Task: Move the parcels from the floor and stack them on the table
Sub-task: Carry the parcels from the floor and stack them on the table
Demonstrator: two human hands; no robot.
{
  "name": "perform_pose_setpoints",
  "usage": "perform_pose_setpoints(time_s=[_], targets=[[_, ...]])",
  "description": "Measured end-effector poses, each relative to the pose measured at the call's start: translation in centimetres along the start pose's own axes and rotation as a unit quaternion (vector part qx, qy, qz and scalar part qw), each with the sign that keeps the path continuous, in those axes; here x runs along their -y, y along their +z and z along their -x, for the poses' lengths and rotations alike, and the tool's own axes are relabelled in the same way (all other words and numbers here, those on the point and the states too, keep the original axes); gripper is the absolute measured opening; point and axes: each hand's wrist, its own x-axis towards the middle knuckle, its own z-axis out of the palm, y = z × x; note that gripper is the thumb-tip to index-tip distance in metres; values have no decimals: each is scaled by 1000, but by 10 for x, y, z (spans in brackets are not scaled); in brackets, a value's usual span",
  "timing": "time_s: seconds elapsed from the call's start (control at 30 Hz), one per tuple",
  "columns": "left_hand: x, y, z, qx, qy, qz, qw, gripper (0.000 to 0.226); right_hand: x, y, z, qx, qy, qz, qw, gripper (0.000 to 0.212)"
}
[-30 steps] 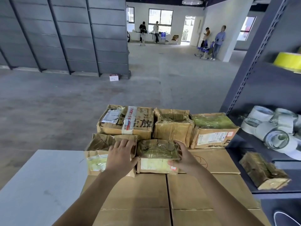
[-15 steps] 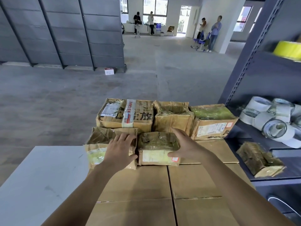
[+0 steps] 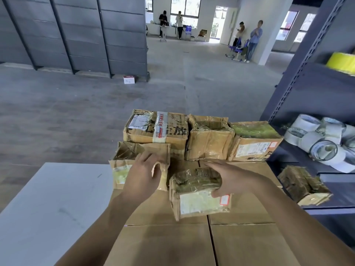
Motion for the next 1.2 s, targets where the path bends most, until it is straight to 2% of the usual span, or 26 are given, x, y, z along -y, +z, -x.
perform_pose_setpoints(time_s=[0.07,0.13,0.23,0.3,0.37,0.47,0.57,0.7,0.8,0.87,0.97,1.03,1.2], targets=[[-2,-5,20,43,-91,42,994,16,19,10,4,-5,-7,12,1000,110],[2,-10,34,115,-223,70,966,8,40,19,7,-19,-20,7,1000,111],[19,-23,57,208,-363,122,900,38,76,38,5,-38,-30,-13,999,113],[30,-33,71,215,-404,192,869,51,98,51,2,-68,-45,-24,996,110],[40,-45,81,190,-389,221,874,55,115,60,-2,-98,-56,-17,994,104],[52,-63,87,152,-355,269,882,47,135,69,-8,-122,-61,8,991,92],[63,-69,93,144,-332,260,895,56,155,74,-16,-150,-71,41,985,77],[76,-65,97,60,-313,263,910,53,171,76,-27,-172,-94,46,979,76],[91,-56,104,22,-317,244,916,51,176,80,-30,-201,-94,90,971,76],[102,-49,110,33,-347,251,903,61,176,84,-29,-213,-67,120,967,76],[109,-42,113,94,-356,310,876,83,173,91,-27,-192,-36,125,973,82],[112,-39,109,122,-332,321,879,81,174,96,-28,-181,-35,108,977,86],[119,-34,101,118,-292,342,885,81,178,104,-31,-213,-26,119,970,83]])
